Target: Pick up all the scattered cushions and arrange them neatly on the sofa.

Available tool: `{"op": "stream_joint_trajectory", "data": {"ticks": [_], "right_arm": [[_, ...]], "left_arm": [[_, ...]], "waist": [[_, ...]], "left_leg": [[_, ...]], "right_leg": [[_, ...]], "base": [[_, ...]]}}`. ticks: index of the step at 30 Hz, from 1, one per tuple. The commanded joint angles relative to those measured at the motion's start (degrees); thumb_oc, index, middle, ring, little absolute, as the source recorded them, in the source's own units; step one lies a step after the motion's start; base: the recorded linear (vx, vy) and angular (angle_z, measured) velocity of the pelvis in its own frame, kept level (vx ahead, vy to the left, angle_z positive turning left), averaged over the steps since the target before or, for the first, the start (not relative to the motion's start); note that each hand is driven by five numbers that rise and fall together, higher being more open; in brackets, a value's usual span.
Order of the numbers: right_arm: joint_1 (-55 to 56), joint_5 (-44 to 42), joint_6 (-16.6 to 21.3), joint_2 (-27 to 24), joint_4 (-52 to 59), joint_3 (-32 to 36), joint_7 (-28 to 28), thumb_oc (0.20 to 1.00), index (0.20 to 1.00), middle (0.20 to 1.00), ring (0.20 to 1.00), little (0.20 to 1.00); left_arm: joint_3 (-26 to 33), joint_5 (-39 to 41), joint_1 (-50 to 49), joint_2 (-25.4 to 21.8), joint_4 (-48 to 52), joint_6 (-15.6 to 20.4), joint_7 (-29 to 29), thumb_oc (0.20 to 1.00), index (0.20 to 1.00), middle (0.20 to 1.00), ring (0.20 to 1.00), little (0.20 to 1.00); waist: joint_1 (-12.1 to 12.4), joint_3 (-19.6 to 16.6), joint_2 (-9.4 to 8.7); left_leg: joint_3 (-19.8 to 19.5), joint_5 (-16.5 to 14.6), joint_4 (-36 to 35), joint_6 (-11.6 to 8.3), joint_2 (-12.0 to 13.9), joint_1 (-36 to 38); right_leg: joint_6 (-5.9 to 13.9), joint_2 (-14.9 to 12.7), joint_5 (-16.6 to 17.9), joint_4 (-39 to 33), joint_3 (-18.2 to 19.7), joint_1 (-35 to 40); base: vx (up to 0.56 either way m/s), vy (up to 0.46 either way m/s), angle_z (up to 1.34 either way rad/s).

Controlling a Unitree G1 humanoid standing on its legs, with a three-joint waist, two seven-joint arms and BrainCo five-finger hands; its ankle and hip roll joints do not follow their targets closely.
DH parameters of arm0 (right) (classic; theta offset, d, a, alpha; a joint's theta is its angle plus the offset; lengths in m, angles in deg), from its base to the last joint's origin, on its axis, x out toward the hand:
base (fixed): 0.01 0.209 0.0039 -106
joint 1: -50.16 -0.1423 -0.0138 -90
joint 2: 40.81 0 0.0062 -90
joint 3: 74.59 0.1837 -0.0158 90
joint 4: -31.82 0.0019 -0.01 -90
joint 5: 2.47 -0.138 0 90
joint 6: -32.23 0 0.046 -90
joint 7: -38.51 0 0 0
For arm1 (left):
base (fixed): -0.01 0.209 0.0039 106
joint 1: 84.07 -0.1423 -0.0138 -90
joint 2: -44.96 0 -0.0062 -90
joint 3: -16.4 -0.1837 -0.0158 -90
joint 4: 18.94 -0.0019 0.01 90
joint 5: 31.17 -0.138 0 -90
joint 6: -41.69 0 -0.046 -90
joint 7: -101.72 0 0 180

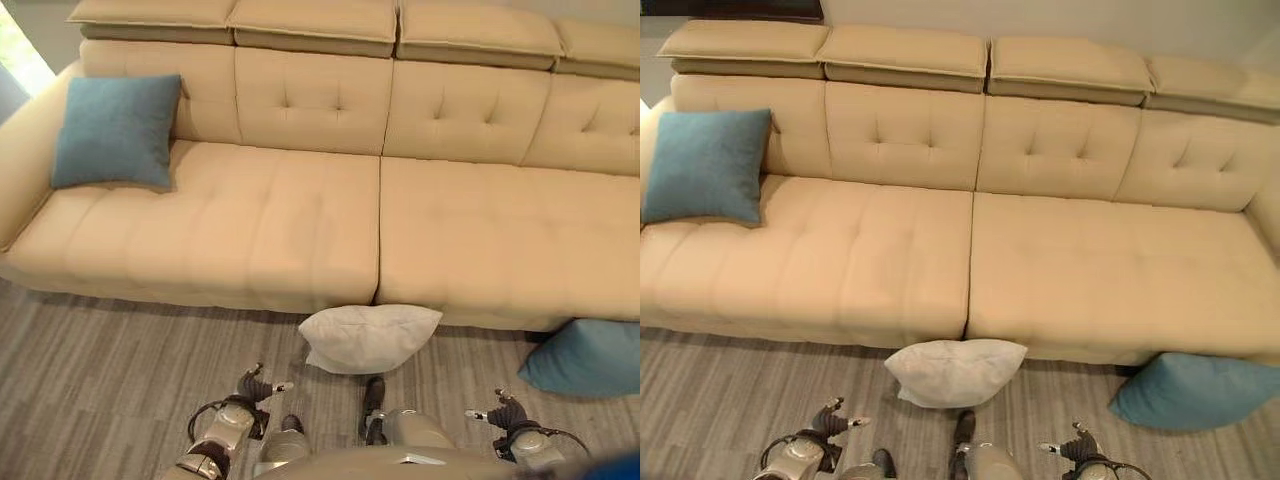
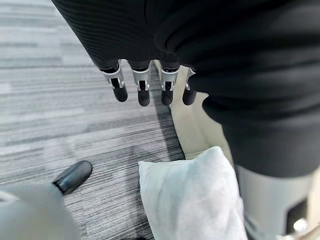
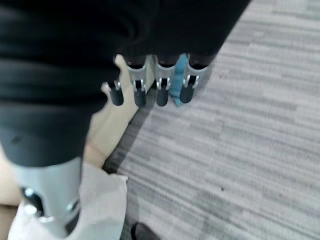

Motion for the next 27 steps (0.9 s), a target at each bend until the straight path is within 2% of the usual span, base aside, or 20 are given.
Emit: {"op": "stream_joint_trajectory", "data": {"ticks": [1,7,8,11,14,18,20,22,24,27], "right_arm": [[-2.6,0.6,1.2,-1.9,1.1,-0.6,-1.5,1.0,1.0,1.0,1.0,1.0],[-4.1,2.4,1.1,-1.4,1.6,-1.9,-1.8,1.0,1.0,1.0,1.0,1.0],[-4.9,2.7,1.0,-1.2,1.3,-2.1,-1.8,1.0,1.0,1.0,1.0,1.0],[-5.6,2.5,1.0,-0.7,1.6,-2.3,-1.6,1.0,1.0,1.0,1.0,1.0],[-5.9,2.7,1.3,-0.9,2.0,-2.4,-1.4,1.0,1.0,1.0,1.0,1.0],[-6.0,2.9,1.1,-1.5,2.9,-2.2,-1.3,1.0,1.0,1.0,1.0,1.0],[-5.7,3.1,1.1,-1.5,3.0,-2.4,-1.2,1.0,1.0,1.0,1.0,1.0],[-5.5,3.0,1.6,-2.1,4.2,-2.6,-1.3,1.0,1.0,1.0,1.0,1.0],[-4.8,2.2,2.0,-2.7,4.9,-2.5,-1.3,1.0,1.0,1.0,1.0,1.0],[-4.2,1.7,2.1,-3.0,5.3,-2.1,-1.2,1.0,1.0,1.0,1.0,1.0]], "left_arm": [[1.4,0.6,0.6,-0.7,2.2,2.0,-0.9,1.0,1.0,1.0,1.0,1.0],[2.6,1.0,0.0,-0.8,1.0,2.3,-1.0,1.0,1.0,1.0,1.0,1.0],[3.0,1.1,0.0,-1.0,0.2,2.2,-1.2,1.0,1.0,1.0,1.0,1.0],[3.2,0.5,0.3,-1.5,-1.3,2.2,-1.3,1.0,1.0,1.0,1.0,1.0],[3.6,-0.6,0.2,-1.9,-3.5,2.3,-1.3,1.0,1.0,1.0,1.0,1.0],[3.8,-0.9,0.4,-2.3,-4.2,2.5,-1.4,1.0,1.0,1.0,1.0,1.0],[4.1,-1.0,-0.1,-2.4,-4.4,2.4,-1.6,1.0,1.0,1.0,1.0,1.0],[4.0,-0.5,-0.2,-2.2,-3.9,2.6,-1.6,1.0,1.0,1.0,1.0,1.0],[3.1,-0.6,-0.4,-1.6,-4.2,2.4,-1.1,1.0,1.0,1.0,1.0,1.0],[2.6,-0.4,-0.1,-1.2,-4.2,2.1,-0.7,1.0,1.0,1.0,1.0,1.0]], "waist": [[0.2,-0.5,0.53],[1.9,-0.5,0.05],[2.4,-0.3,0.2],[2.3,0.6,0.8],[2.1,0.5,1.1],[1.5,0.9,0.91],[1.6,0.5,0.57],[1.5,0.2,0.45],[1.0,0.8,0.52],[0.7,1.5,0.31]], "left_leg": [[-1.9,2.6,2.7,-0.4,-1.3,-5.9],[-3.6,0.5,1.8,1.22,-3.4,-5.4],[-3.9,0.3,1.2,1.9,-3.9,-5.2],[-4.4,0.1,0.9,2.71,-4.2,-4.3],[-5.1,-0.6,0.8,2.72,-4.6,-2.8],[-6.5,-1.1,1.9,2.1,-4.6,-2.2],[-6.6,-1.1,2.1,1.62,-4.3,-2.0],[-7.7,-0.8,3.2,0.32,-3.0,-2.6],[-8.6,-0.1,7.0,-1.78,-0.6,-4.1],[-9.2,1.1,11.9,-2.77,0.7,-6.7]], "right_leg": [[5.53,-2.7,-5.5,-2.8,2.2,9.7],[7.38,-4.3,-4.9,-0.1,3.6,8.2],[8.48,-5.6,-4.3,4.0,3.8,6.0],[9.83,-6.5,-4.3,11.2,5.1,2.3],[9.21,-8.1,-2.5,7.2,5.3,1.7],[9.76,-8.6,-0.6,3.5,7.6,0.9],[9.54,-8.4,-0.8,2.4,6.9,2.1],[8.62,-7.1,-1.7,2.1,6.6,3.0],[6.32,-4.6,-3.6,0.5,6.3,5.4],[5.12,-3.7,-4.3,-0.8,5.7,6.7]], "base": [[0.07,0.107,-0.06],[0.04,0.138,-0.1],[0.0,0.163,-0.2],[0.02,0.113,-0.31],[0.07,-0.031,-0.2],[0.06,-0.129,-0.07],[0.07,-0.223,0.32],[0.06,-0.351,0.48],[0.03,-0.404,0.37],[-0.02,-0.227,0.28]]}}
